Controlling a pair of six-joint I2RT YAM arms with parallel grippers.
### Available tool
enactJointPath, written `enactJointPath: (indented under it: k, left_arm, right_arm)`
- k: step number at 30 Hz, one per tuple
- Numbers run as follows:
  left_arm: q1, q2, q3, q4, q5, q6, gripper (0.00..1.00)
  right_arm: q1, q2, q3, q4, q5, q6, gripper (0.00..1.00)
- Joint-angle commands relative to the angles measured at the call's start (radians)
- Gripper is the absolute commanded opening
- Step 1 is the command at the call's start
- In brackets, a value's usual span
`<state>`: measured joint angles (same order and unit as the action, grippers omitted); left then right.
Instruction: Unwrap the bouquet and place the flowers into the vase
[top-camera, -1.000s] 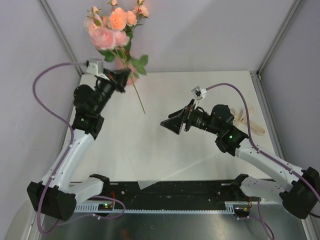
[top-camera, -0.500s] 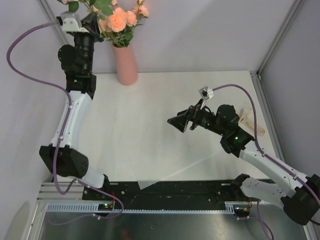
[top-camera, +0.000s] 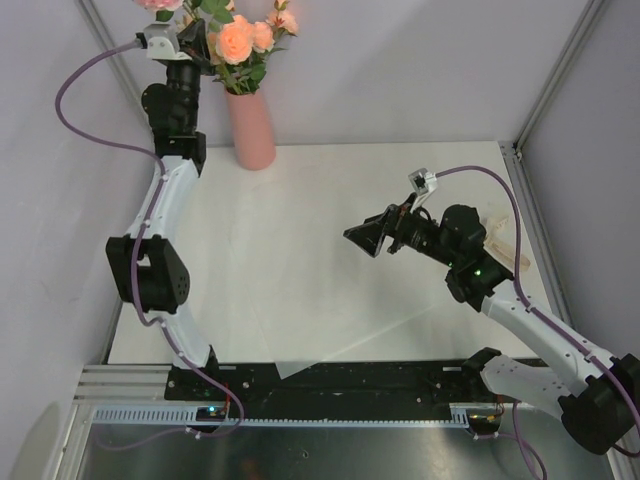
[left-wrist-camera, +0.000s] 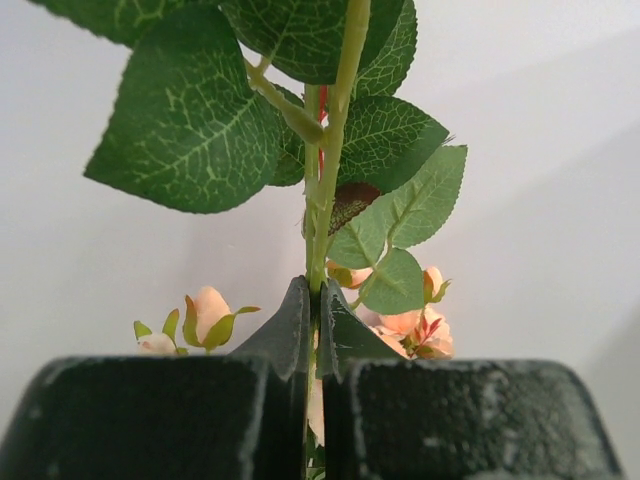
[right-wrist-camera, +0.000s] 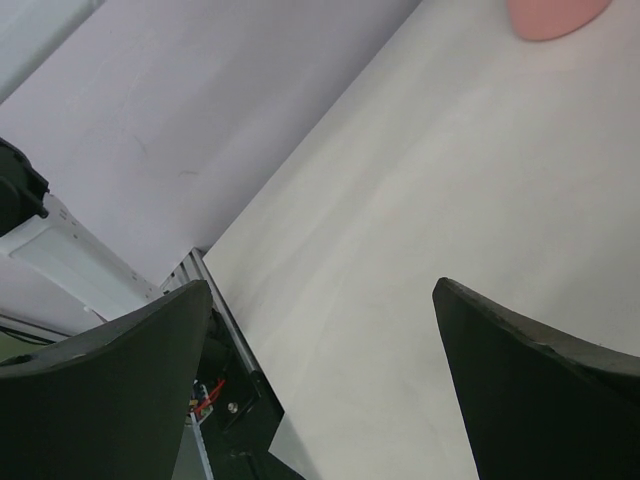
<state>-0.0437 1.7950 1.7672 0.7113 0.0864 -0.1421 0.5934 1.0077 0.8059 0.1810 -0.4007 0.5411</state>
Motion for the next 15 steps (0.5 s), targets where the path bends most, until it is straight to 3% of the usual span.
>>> enactJointPath:
  k: [1,15]
  left_arm:
    - [0.013,0.048,0.081,0.155,0.028,0.006,0.00]
    - [0.018,0.087,-0.049,0.182,0.120,0.044,0.00]
  right_arm:
    - [-0.010,0.000,0.000,0.025,-0.022,-0.006,0.99]
    - [-0.018,0.001,0.001,0.017,-0.032,0.009,0.99]
